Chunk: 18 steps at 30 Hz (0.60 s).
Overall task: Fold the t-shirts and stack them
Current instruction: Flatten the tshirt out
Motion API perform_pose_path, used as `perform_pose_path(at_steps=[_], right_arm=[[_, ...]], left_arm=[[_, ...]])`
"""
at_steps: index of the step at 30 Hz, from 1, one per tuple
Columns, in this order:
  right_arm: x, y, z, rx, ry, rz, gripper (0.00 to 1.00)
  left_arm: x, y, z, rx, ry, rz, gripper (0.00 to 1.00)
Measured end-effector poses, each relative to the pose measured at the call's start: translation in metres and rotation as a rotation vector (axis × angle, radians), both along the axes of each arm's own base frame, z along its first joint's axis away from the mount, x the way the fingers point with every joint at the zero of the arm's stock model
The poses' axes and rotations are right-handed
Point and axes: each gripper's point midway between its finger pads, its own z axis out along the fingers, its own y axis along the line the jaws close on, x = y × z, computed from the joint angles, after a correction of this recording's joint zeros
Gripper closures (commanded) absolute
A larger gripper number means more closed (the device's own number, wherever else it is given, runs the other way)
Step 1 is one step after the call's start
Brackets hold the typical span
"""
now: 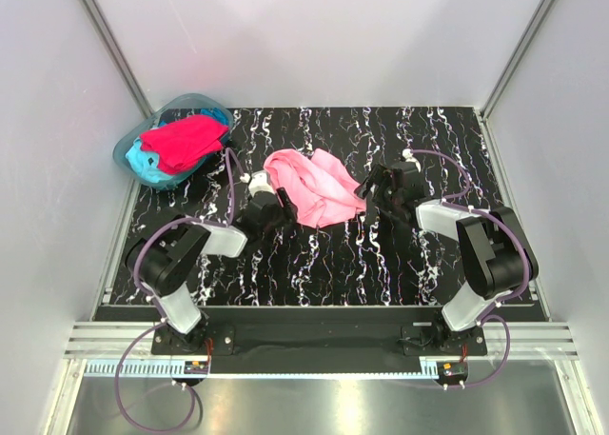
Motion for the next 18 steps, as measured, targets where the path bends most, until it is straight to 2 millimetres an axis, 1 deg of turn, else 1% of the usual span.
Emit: perform_pose_path(at_steps=[6,13,15,18], right_arm=[[0.0,0.0,0.0,0.0,0.0,0.0,0.03],[0.0,0.0,0.0,0.0,0.0,0.0,0.03],[0.0,0.0,0.0,0.0,0.0,0.0,0.03],[0.0,0.0,0.0,0.001,0.0,0.0,0.02]], left_arm=[[0.003,-0.012,0.001,-0.061,-0.009,-0.023,0.39],[0.0,-0.017,0.001,-0.083,0.003,-0.042,0.41],[-0.002,-0.017,0.001,-0.077,0.009,-0.045,0.41],[-0.012,-0.018,0.001,-0.043,0.036,-0.055,0.4]])
